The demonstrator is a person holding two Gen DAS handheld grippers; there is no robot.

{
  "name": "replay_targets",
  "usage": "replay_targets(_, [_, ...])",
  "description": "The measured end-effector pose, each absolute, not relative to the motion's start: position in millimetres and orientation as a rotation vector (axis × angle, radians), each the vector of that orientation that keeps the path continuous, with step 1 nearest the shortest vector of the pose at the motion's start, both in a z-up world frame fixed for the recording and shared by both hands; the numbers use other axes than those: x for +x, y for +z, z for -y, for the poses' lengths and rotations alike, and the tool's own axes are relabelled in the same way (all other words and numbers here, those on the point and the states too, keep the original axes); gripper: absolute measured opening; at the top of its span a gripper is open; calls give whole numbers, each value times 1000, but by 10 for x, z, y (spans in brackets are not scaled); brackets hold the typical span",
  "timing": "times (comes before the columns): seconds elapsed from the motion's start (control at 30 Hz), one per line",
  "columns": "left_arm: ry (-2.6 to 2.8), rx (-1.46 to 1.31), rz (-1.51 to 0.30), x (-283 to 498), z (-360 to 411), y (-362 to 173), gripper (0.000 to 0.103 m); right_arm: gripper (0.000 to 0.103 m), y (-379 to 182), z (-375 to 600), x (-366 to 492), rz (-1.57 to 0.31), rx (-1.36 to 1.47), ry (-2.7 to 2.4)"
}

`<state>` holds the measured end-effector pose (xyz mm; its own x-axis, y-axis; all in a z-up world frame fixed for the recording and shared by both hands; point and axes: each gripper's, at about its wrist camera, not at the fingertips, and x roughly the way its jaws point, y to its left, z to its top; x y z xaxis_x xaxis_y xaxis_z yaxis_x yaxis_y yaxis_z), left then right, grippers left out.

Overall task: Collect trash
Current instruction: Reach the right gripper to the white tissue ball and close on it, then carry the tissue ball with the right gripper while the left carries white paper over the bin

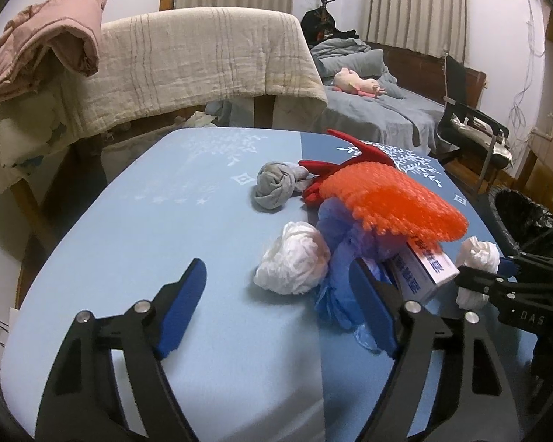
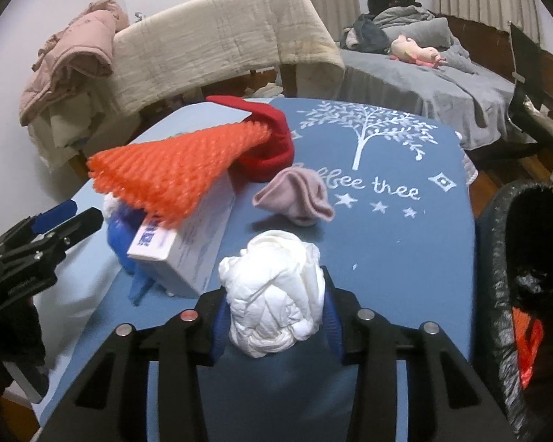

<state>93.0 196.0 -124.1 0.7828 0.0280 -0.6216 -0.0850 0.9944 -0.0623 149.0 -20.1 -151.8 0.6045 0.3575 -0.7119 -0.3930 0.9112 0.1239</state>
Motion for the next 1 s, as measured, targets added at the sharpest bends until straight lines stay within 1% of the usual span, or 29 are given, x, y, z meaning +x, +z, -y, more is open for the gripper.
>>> replay_targets(0.17, [32,-91,-682,1049,-1970,-1276,65,43,-1557,201,1539,-813,-60,425])
replay_targets(0.27, [12,-99,-702,1139,-1985,-1319,57,43,-1589,211,1559,-825,-57,423])
replay_targets(0.33, [-7,-120,-718,1198,-1999,-1346,46,43,-1602,214,1564,-829,-56,424])
replay_targets(0.37, [-16,-129,-724,1215,-2002,-1358,42,43,-1607,213,1569,-831,-56,424])
replay_targets(0.4, [-35,-143,-730,1231,-2006,-1369,31,43,-1606,210,1570,-832,-55,424])
replay_targets(0.43, [-50,-155,-734,1240,-2011,-1377,25,43,-1607,211,1569,-833,-55,423])
replay_targets(0.53, [-44,-173,-726,1230,-2034,-1371,19,43,-1606,209,1565,-832,-56,423])
replay_targets(0.67, [-13,-174,-698,1161,-2050,-1306,17,43,-1597,220,1563,-828,-54,425])
replay_targets(1.0, [68,-129,-664,923,-2077,-1108,17,43,-1468,268,1506,-803,-34,433])
